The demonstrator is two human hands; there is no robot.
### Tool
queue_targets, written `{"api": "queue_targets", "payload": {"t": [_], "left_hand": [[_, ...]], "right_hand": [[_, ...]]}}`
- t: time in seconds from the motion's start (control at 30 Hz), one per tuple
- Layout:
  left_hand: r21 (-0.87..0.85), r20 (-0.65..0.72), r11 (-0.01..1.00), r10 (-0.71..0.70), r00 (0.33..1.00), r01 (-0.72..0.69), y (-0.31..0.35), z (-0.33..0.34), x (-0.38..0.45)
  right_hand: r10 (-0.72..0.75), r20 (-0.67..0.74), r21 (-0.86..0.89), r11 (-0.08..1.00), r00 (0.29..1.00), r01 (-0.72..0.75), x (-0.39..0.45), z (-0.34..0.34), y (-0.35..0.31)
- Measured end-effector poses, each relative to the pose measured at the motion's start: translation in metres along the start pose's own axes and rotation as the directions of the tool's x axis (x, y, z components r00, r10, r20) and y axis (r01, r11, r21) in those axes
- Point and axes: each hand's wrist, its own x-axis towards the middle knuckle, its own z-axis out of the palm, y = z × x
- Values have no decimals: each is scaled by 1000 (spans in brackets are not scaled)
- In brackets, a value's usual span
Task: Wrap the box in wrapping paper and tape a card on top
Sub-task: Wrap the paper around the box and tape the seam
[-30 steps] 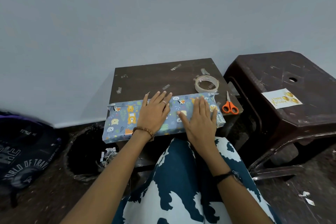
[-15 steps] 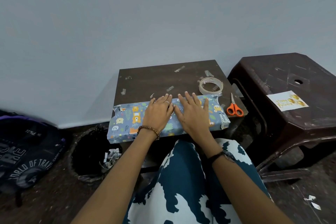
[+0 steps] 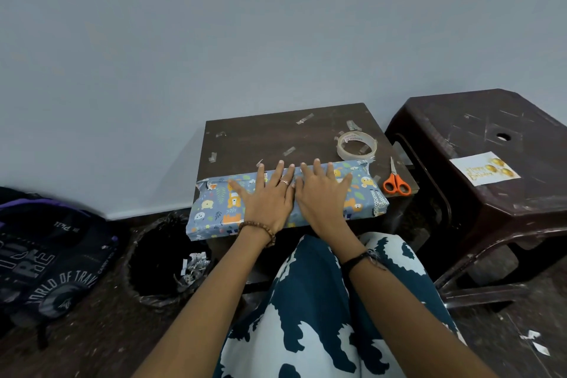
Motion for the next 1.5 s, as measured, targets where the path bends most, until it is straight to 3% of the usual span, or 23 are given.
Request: {"api": "queue_targets", "payload": {"t": [0.13, 0.33, 0.43, 0.5, 0.57, 0.63, 0.7, 0.77, 0.83, 1.03, 1.13, 1.3, 1.5], "left_hand": [[-57, -2, 998, -10, 1000, 10, 5, -10, -4], [-114, -35, 993, -36, 999, 32, 1, -7, -2], [-183, -39, 983, -33, 999, 25, -2, -6, -1], [-166, -56, 986, -10, 998, 1, -2, -6, -2], [-146, -71, 989, 7, 997, -18, -2, -6, -3], [-122, -79, 992, 19, 997, -28, -2, -6, -3], [-90, -85, 996, 17, 996, -25, -1, -4, -2], [-46, -105, 999, -2, 994, -3, -1, -2, -2], [-9, -138, 1000, -8, 990, 7, 0, 1, -3], [-40, -115, 999, -28, 993, 24, 0, 0, 2], [-40, -108, 999, -26, 994, 22, 0, 0, 2], [-15, -135, 1000, -20, 991, 18, 1, 2, 3], [-97, -219, 995, -17, 976, -4, 1, 5, -2]], "right_hand": [[-91, 25, -24, 995, 995, 92, -5, 3, 26], [58, 54, -8, 998, 997, -58, -1, -9, 49], [-94, -6, -50, 994, 996, 94, 9, -14, 35], [-233, 41, 118, 967, 972, 227, 21, -13, 24], [-272, 113, 377, 902, 956, 212, 32, -12, 16], [-244, 64, 489, 853, 968, 182, 38, -13, 14], [-255, 27, 396, 891, 967, 224, 43, -13, 14], [-369, -11, 78, 926, 929, 368, 43, -13, 12], [-460, -18, -148, 879, 888, 453, 41, -14, 9], [-544, 6, -337, 789, 839, 514, 49, -14, 11], [-595, 18, -390, 736, 804, 554, 47, -18, 11], [-666, -93, -445, 692, 740, 568, 45, -19, 11], [-607, -142, -277, 782, 782, 558, 32, -10, 8]]}}
